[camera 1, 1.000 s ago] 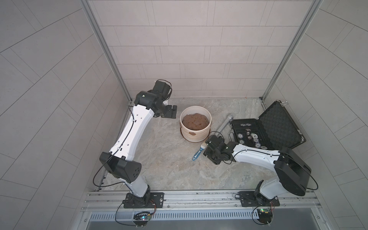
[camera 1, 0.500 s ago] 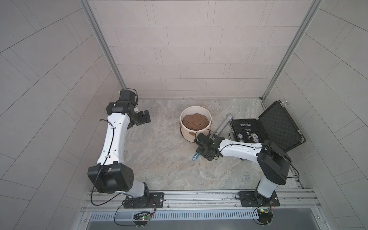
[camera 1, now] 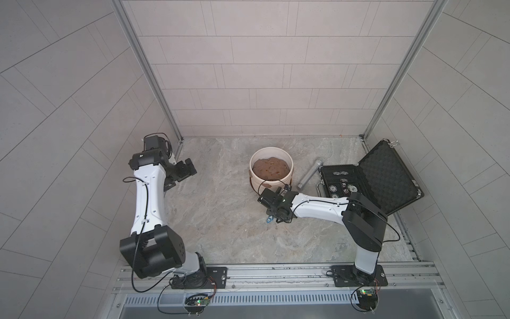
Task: Scrub the dried mud off the ceramic pot
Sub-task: Pick up the brush from the center of the board.
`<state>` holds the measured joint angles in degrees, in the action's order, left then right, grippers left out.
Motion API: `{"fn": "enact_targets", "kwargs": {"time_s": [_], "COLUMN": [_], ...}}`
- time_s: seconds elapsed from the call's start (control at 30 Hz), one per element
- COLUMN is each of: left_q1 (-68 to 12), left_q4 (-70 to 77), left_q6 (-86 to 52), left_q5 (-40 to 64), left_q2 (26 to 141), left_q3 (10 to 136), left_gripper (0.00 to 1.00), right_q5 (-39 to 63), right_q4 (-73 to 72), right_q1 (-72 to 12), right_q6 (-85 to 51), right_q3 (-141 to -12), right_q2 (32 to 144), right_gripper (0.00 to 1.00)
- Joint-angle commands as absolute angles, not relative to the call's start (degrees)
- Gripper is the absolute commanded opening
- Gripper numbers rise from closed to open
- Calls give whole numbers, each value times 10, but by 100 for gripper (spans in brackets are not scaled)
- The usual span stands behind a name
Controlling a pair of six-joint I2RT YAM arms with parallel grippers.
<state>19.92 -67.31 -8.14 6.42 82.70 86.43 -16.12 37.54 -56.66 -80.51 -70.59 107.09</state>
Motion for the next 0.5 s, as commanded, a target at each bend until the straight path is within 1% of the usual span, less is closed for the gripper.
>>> {"fn": "enact_targets", "kwargs": {"time_s": [0.0, 0.2, 0.33, 0.43, 0.47], "left_q1": [201, 201, 200, 200, 200], "left_q4": [-673, -672, -672, -673, -673], "left_q6": [-83, -77, -76, -74, -74], "left_q5": [91, 85, 89, 94, 96], "left_q2": [824, 828, 826, 821, 820], "left_q3": [851, 852, 851, 852, 851], "left_gripper": [97, 97, 97, 97, 97], "right_q5": [-134, -84, -70, -84, -84], "right_q4": [406, 405, 429, 458, 461], "right_q1": [-568, -547, -535, -527, -522], "right_q6": [-798, -814, -810, -790, -779], "right_q3": [-723, -685, -656, -640, -630], "right_q2": [1104, 1102, 1071, 1029, 1015], "right_gripper": [53, 48, 35, 34, 32]}}
